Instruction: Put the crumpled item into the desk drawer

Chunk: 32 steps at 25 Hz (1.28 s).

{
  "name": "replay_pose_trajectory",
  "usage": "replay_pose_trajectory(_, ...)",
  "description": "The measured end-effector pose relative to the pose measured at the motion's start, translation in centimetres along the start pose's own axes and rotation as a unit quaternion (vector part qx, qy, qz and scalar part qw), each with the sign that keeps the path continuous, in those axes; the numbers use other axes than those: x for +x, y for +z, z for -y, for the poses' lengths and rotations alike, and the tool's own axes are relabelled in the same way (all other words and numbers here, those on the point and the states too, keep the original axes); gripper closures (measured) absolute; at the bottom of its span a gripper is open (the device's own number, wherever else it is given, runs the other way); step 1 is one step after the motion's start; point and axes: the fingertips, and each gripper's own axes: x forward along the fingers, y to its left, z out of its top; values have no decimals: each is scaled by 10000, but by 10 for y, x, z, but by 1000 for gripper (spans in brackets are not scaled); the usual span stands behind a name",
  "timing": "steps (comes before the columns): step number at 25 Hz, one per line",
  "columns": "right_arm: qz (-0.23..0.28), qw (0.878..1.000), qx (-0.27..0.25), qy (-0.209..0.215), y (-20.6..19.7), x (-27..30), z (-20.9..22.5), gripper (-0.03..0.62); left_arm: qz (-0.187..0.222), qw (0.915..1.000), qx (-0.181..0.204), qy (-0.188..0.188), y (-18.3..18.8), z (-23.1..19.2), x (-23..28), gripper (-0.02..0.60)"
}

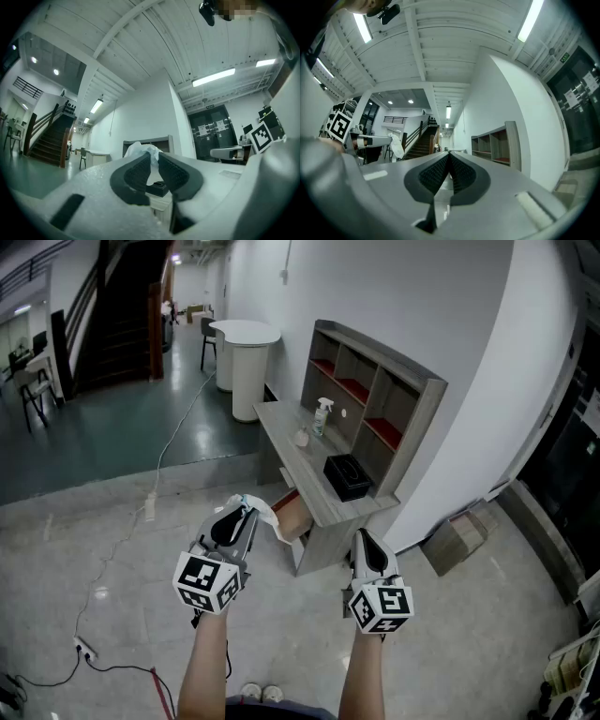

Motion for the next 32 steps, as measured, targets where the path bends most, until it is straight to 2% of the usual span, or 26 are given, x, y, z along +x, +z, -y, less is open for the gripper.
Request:
replay_pose_trajectory(16,-67,10000,-3,-40,-7,4,-5,586,-68,9999,-80,8,-9,-10,-3,525)
replay_pose_trajectory(32,-73,9995,120,-270,-22,26,-19,585,-119,9995,-255,121,-30,-61,-16,525)
